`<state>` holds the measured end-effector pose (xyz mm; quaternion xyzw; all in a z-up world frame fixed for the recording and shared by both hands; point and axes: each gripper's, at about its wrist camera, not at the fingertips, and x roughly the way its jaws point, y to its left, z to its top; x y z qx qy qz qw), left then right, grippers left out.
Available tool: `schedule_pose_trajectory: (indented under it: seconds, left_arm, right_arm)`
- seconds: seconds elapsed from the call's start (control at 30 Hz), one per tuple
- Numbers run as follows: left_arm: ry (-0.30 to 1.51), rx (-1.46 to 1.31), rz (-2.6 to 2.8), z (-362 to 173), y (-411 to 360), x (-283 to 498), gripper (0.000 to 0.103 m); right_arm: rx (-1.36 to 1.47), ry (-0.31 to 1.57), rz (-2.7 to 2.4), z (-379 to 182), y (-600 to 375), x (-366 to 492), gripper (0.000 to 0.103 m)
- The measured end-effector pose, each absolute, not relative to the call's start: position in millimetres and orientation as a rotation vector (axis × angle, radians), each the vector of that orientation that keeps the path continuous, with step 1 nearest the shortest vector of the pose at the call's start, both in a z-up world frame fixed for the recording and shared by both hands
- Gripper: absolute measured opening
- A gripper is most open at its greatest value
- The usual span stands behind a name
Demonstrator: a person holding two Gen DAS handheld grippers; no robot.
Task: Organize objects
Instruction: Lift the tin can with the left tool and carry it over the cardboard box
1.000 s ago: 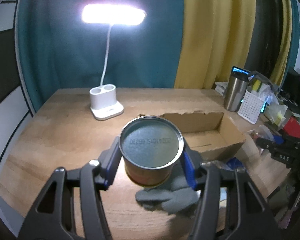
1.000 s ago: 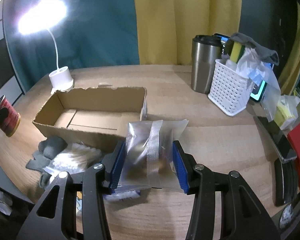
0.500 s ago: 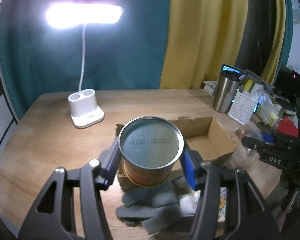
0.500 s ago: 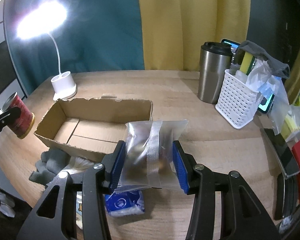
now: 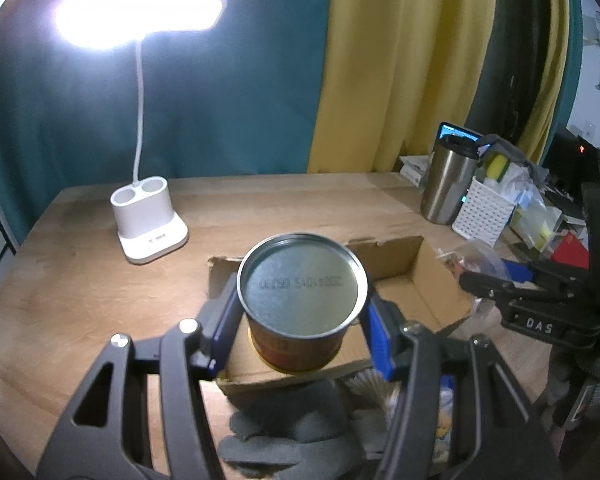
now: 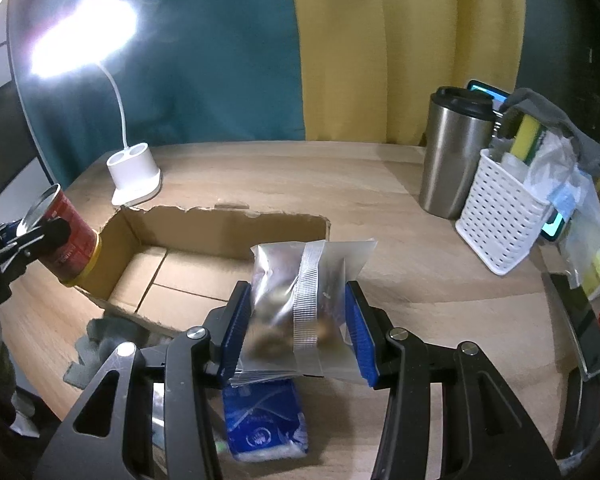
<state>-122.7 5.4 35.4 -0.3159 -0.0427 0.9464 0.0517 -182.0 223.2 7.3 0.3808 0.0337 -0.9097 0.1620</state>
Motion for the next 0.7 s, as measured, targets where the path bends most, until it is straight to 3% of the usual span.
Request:
schedule_pose_trajectory:
  seconds: [0.7]
  left_arm:
    - [-0.151,-1.044,2.823,5.6,15.0,-155.5,0.056]
  right_arm:
    - [1.205,0.086,-2.500,-24.7,192.4,-210.3,0.050]
